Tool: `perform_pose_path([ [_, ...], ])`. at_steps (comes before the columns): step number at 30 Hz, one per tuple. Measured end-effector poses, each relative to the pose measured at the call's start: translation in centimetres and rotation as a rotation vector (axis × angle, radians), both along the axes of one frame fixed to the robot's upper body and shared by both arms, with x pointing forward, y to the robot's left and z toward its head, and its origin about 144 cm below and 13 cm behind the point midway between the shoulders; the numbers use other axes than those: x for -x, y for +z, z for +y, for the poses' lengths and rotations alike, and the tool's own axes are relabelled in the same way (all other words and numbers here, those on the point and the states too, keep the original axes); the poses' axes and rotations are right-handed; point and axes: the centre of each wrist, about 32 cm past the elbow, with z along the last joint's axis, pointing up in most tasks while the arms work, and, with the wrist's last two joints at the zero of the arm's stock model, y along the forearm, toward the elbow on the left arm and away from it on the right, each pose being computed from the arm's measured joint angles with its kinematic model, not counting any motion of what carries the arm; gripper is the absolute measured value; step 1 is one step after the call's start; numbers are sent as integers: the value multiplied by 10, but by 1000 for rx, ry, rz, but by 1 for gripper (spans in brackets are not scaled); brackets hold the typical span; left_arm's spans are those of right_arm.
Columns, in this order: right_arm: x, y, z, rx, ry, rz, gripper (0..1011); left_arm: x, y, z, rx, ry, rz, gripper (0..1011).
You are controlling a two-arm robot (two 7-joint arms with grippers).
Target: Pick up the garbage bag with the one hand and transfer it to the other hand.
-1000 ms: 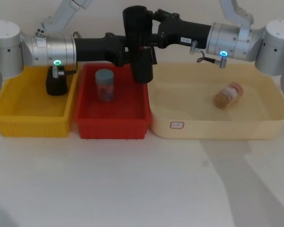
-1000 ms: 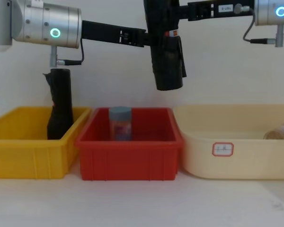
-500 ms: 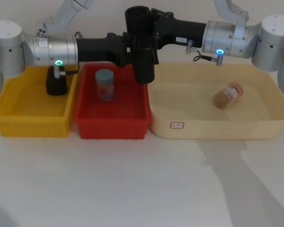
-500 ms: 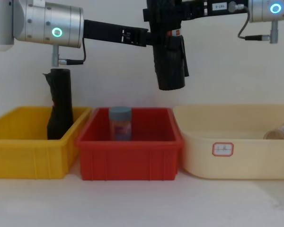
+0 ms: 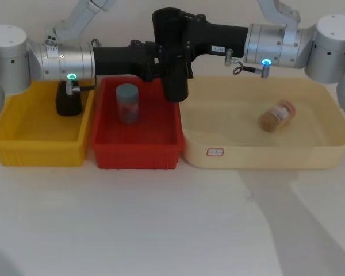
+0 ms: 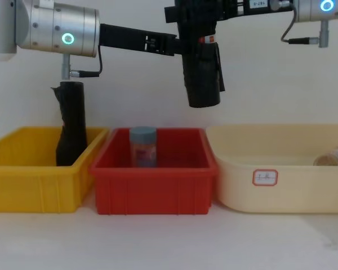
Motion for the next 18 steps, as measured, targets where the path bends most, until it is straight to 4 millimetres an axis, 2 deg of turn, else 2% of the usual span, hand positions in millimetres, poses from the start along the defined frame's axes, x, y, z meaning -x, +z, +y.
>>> perform_pose_path([
  [6, 0, 1, 1, 2, 10, -2, 840, 0, 0, 0, 0, 0, 0, 411],
  [13, 0, 2, 1, 3, 15, -3, 604, 0, 0, 0, 0, -1, -1, 411],
  [18, 0, 2, 1, 3, 18, -4, 547, 0, 0, 0, 0, -1, -1, 411],
])
